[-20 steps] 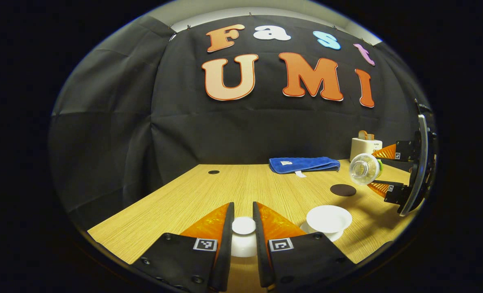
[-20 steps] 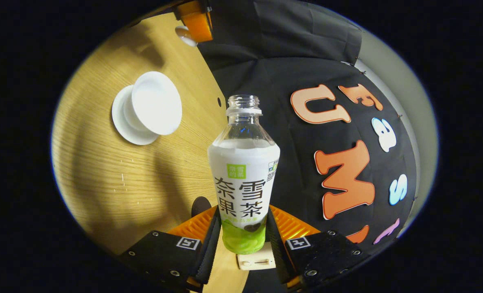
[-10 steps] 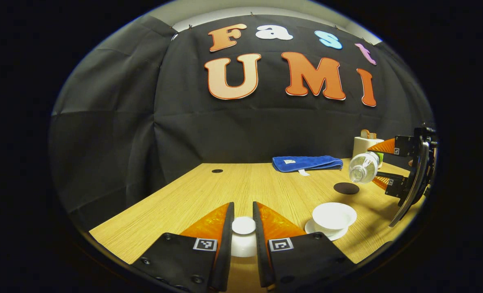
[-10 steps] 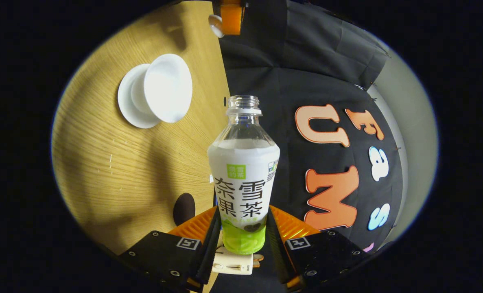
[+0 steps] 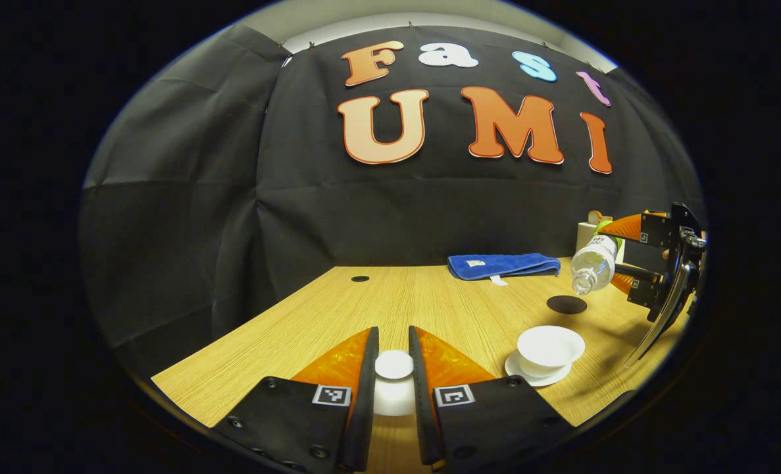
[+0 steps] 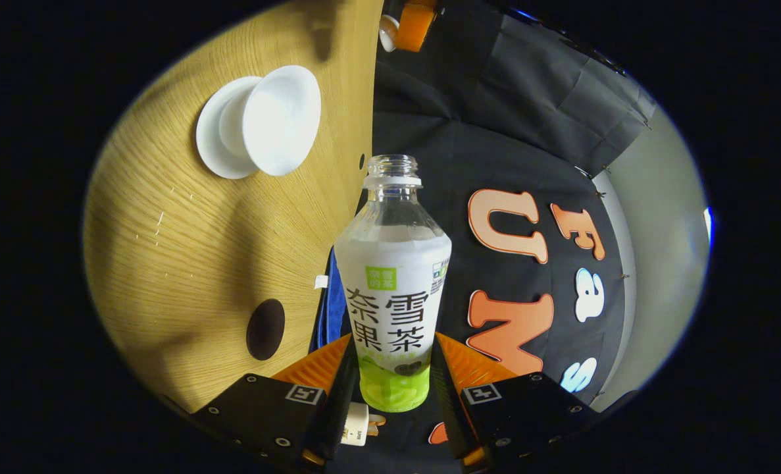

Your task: Open the teacup lid with one hand, grasp the water bottle and pour water into the teacup with the other hand; after pouring, place the water bottle on the coaster and then close the teacup lid.

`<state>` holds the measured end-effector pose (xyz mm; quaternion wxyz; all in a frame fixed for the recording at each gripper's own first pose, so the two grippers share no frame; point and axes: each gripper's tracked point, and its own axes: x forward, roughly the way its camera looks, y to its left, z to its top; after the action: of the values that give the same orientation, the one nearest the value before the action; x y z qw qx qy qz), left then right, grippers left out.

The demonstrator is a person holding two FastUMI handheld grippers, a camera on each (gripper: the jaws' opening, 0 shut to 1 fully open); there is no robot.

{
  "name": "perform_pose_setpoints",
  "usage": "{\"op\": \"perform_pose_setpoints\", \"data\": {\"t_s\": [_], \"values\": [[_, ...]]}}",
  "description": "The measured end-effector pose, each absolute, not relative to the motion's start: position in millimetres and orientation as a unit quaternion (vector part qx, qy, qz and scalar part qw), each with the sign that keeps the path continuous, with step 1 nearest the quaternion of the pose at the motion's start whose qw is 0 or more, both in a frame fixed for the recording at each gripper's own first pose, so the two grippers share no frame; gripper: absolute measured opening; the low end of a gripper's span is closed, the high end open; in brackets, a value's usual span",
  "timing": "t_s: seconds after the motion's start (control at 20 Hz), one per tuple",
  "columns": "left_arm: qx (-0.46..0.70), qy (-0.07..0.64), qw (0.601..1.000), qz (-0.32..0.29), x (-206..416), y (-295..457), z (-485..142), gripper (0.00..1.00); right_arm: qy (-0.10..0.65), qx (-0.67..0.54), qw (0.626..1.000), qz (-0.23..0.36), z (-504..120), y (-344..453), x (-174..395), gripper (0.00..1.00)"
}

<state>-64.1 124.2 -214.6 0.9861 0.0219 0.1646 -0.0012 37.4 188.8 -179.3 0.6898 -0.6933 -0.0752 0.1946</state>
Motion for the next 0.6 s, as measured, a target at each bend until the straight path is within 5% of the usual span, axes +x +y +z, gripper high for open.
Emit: {"op": "perform_pose_setpoints", "data": {"t_s": [0.6], "values": [[0.012, 0.165, 0.986, -0.008, -65, 119, -213, 0.32, -0.113, -0.724, 0.657, 0.177, -172, 194, 27, 0.63]]}}
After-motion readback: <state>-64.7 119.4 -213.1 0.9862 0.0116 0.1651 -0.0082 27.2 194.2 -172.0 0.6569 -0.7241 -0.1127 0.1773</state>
